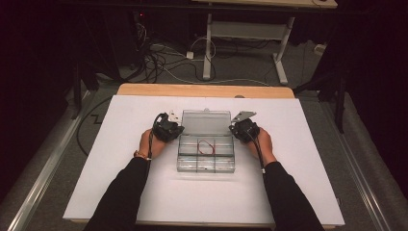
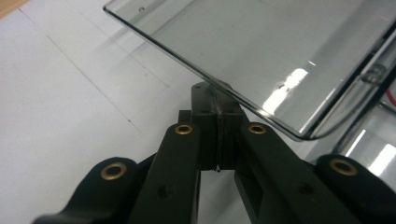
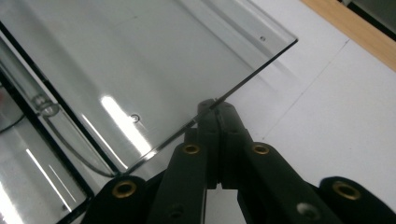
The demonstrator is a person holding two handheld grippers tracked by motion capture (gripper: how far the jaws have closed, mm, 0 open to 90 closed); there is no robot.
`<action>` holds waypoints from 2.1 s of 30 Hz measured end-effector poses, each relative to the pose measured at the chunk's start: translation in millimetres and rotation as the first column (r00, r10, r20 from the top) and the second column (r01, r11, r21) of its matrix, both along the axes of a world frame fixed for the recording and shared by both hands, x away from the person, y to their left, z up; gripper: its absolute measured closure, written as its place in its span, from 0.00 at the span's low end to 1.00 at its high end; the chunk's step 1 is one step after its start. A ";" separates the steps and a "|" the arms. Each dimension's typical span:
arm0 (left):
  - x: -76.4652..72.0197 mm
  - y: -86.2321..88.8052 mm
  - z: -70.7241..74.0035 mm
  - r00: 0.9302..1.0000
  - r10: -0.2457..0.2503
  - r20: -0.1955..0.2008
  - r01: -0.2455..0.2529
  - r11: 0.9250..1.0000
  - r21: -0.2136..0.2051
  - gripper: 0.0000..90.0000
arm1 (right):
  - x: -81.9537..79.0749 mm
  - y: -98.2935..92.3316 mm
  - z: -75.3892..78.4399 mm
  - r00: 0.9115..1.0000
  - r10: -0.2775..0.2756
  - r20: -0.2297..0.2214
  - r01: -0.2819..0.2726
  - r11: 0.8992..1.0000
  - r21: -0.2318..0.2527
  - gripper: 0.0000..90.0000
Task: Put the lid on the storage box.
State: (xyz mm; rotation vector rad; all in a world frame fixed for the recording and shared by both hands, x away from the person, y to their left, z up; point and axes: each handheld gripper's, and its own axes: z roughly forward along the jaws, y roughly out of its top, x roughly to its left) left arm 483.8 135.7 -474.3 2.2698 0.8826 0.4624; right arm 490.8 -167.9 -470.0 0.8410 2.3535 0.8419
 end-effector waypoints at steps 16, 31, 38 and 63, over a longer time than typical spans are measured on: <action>-1.8 -2.1 12.2 0.992 0.053 0.114 -0.048 0.998 -0.040 0.97 | -6.3 1.1 11.8 0.995 -0.048 0.085 0.042 0.997 0.070 1.00; -5.8 -5.9 30.8 0.978 0.084 0.189 -0.078 0.996 -0.043 0.97 | -12.9 2.8 26.4 0.984 -0.074 0.164 0.060 0.994 0.093 1.00; -7.3 -6.2 37.4 0.972 0.092 0.218 -0.085 0.996 -0.041 0.97 | -14.6 3.6 31.5 0.979 -0.089 0.183 0.071 0.992 0.105 1.00; -9.2 -5.3 57.0 0.969 0.099 0.228 -0.087 0.994 -0.064 0.97 | -21.5 4.0 44.6 0.962 -0.124 0.243 0.090 0.985 0.145 1.00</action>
